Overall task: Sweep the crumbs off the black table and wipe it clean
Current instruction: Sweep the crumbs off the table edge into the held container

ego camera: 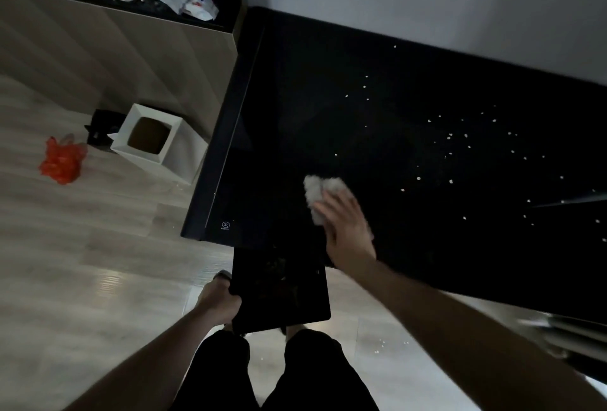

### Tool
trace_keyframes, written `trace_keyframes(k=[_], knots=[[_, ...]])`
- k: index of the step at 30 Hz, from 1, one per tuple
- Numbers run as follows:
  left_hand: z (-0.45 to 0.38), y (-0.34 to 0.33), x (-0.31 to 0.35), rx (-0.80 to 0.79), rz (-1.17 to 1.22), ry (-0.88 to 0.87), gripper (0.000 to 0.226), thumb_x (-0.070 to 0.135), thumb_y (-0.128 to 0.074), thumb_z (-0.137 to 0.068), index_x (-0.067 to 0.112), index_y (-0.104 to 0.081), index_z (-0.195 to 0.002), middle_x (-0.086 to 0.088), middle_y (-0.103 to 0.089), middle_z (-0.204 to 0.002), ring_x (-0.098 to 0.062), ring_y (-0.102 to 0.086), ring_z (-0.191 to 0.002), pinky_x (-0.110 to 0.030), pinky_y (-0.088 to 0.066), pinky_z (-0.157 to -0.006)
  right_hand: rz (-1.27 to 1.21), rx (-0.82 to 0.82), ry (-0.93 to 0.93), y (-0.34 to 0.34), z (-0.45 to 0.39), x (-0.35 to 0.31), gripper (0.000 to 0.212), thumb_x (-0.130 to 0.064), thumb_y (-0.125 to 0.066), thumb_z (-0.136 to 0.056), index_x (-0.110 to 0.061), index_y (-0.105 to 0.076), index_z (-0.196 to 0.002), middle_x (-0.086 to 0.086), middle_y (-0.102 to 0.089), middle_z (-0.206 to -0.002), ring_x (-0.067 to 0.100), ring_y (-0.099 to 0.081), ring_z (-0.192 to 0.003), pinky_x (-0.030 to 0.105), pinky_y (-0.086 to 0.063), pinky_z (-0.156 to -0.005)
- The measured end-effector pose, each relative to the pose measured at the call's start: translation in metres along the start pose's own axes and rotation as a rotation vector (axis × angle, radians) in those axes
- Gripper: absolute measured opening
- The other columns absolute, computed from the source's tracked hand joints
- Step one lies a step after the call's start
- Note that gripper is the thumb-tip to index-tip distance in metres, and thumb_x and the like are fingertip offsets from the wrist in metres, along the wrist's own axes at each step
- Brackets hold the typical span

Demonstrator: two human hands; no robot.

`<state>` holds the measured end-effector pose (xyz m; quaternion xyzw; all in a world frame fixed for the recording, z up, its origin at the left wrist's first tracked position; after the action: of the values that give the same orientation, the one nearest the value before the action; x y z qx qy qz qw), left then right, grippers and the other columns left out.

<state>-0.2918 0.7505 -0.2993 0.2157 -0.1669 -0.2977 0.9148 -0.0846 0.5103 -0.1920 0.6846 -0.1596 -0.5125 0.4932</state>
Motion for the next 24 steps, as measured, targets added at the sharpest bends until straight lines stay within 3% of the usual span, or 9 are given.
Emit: trace_keyframes(k=[4, 8, 10, 12, 15, 18, 21, 22, 24], knots=[[0.005, -0.001, 0.002, 0.007, 0.0, 0.0, 0.009, 0.012, -0.059, -0.081, 0.015, -0.055, -0.074, 0.001, -0.061, -0.071, -0.023, -0.062, -0.07, -0.028, -0.043, -0.057, -0.147, -0.113, 0.06, -0.042, 0.061, -0.053, 0.054, -0.001, -0.056, -0.095, -0.027, -0.064, -0.142, -0.01, -0.053, -0.157, 0.01, -0.028, -0.157, 0.044, -0.028, -0.127], [0.01, -0.002, 0.005, 0.011, -0.026, -0.004, 0.014, 0.011, -0.059, -0.082, 0.017, -0.051, -0.072, 0.002, -0.059, -0.07, -0.023, -0.061, -0.07, -0.027, -0.042, -0.059, -0.327, -0.236, 0.042, -0.051, 0.093, -0.077, 0.048, -0.006, -0.047, -0.101, -0.028, -0.066, -0.139, -0.016, -0.047, -0.159, -0.003, -0.027, -0.154, 0.03, -0.029, -0.126], [0.012, -0.002, 0.007, 0.008, -0.025, -0.003, 0.017, 0.01, -0.059, -0.083, 0.019, -0.05, -0.07, 0.004, -0.058, -0.07, -0.02, -0.06, -0.07, -0.026, -0.041, -0.056, -0.437, -0.164, -0.02, -0.029, 0.09, -0.068, 0.054, 0.004, -0.05, -0.101, -0.027, -0.063, -0.143, -0.018, -0.044, -0.16, -0.001, -0.033, -0.152, 0.036, -0.035, -0.124], [0.012, -0.004, 0.008, -0.002, -0.016, -0.006, 0.016, 0.011, -0.059, -0.083, 0.019, -0.053, -0.071, 0.004, -0.06, -0.071, -0.019, -0.061, -0.069, -0.024, -0.041, -0.053, -0.584, -0.033, -0.1, 0.006, 0.075, -0.047, 0.057, 0.013, -0.049, -0.101, -0.021, -0.061, -0.145, -0.011, -0.049, -0.159, 0.012, -0.042, -0.151, 0.046, -0.04, -0.121], [0.011, -0.006, 0.01, -0.02, 0.01, -0.016, 0.011, 0.012, -0.059, -0.081, 0.017, -0.056, -0.072, 0.001, -0.063, -0.071, -0.019, -0.065, -0.067, -0.023, -0.043, -0.051, -0.757, 0.133, -0.16, 0.068, 0.044, -0.006, 0.073, 0.033, -0.036, -0.093, -0.007, -0.049, -0.152, 0.005, -0.044, -0.164, 0.028, -0.036, -0.155, 0.056, -0.034, -0.123], [0.008, -0.007, 0.013, -0.022, 0.012, -0.026, 0.011, 0.013, -0.058, -0.082, 0.016, -0.059, -0.071, -0.002, -0.067, -0.072, -0.023, -0.071, -0.071, -0.024, -0.048, -0.053, -0.552, 0.295, -0.281, 0.123, 0.028, 0.064, 0.082, 0.032, -0.038, -0.089, -0.014, -0.044, -0.158, -0.001, -0.045, -0.164, 0.018, -0.041, -0.152, 0.049, -0.035, -0.125], [0.004, -0.009, 0.018, -0.039, 0.011, -0.04, 0.014, 0.012, -0.057, -0.08, 0.011, -0.061, -0.067, -0.006, -0.069, -0.068, -0.031, -0.076, -0.074, -0.04, -0.06, -0.063, -0.241, 0.34, -0.531, 0.154, 0.021, 0.142, 0.077, 0.007, -0.046, -0.1, -0.041, -0.035, -0.159, -0.004, -0.049, -0.16, 0.016, -0.045, -0.148, 0.031, -0.047, -0.113], [0.003, -0.009, 0.018, -0.04, 0.012, -0.041, 0.014, 0.012, -0.057, -0.079, 0.009, -0.063, -0.067, -0.009, -0.072, -0.07, -0.032, -0.076, -0.074, -0.042, -0.063, -0.067, -0.161, 0.314, -0.589, 0.157, 0.016, 0.162, 0.077, 0.001, -0.046, -0.102, -0.046, -0.029, -0.16, -0.003, -0.048, -0.16, 0.021, -0.041, -0.151, 0.034, -0.048, -0.112], [0.0, -0.008, 0.019, -0.033, 0.021, -0.04, 0.015, 0.012, -0.056, -0.079, 0.004, -0.066, -0.07, -0.015, -0.076, -0.077, -0.031, -0.077, -0.073, -0.043, -0.064, -0.069, -0.041, 0.21, -0.654, 0.15, 0.006, 0.191, 0.074, -0.006, -0.044, -0.104, -0.048, -0.021, -0.161, -0.005, -0.038, -0.166, 0.031, -0.024, -0.158, 0.052, -0.042, -0.118]])
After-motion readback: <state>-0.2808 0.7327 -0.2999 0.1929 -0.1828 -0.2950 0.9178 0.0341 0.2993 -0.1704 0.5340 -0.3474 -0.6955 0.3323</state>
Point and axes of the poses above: each hand's wrist, its own z-axis away from the middle knuckle, its own y-axis out of the back of the hand, x = y × z, the point moved 10 cm from there along -z, towards the middle knuckle
